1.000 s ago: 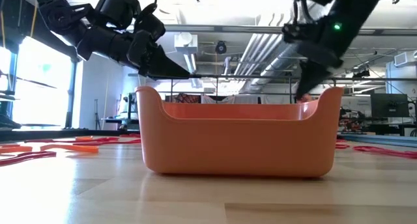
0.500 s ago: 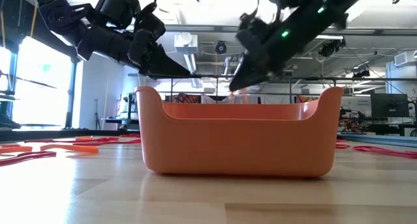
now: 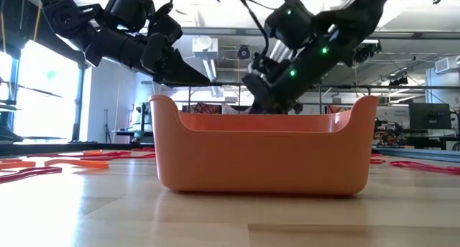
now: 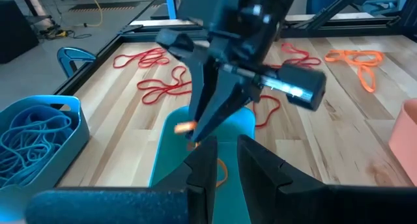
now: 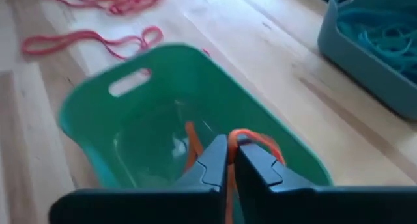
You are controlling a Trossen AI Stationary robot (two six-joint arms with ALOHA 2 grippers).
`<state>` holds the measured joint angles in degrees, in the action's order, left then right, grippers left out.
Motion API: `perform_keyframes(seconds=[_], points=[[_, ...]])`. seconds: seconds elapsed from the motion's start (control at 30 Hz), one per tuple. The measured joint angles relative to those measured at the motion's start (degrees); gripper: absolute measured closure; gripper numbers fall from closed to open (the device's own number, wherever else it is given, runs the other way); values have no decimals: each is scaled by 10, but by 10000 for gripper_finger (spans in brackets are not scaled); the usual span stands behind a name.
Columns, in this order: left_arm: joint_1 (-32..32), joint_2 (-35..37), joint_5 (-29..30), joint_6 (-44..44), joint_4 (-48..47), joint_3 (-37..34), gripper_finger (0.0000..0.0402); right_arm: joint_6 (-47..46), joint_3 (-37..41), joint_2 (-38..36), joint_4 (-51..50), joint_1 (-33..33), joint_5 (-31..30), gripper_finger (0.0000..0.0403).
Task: Sort rubber bands into baskets
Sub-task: Put the orange rubber band into the green bin
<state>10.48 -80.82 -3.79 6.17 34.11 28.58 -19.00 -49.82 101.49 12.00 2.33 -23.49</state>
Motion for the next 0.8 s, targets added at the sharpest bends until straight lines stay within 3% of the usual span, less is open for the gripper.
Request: perform_keyframes(seconds=[0.33,0.47,0.63,0.8], points=[[-1,0,26,17,1,0,352,13,-8,16,-2,-2,25,259],[-1,0,31,1,17,0,359,49,-41,16,-5,-16,13,237],[-2,0,30,9,11,0,366,88,-100,16,-99,-43,-37,265],[-2,0,30,10,15,0,367,58,-132,16,-231,-69,-50,357]])
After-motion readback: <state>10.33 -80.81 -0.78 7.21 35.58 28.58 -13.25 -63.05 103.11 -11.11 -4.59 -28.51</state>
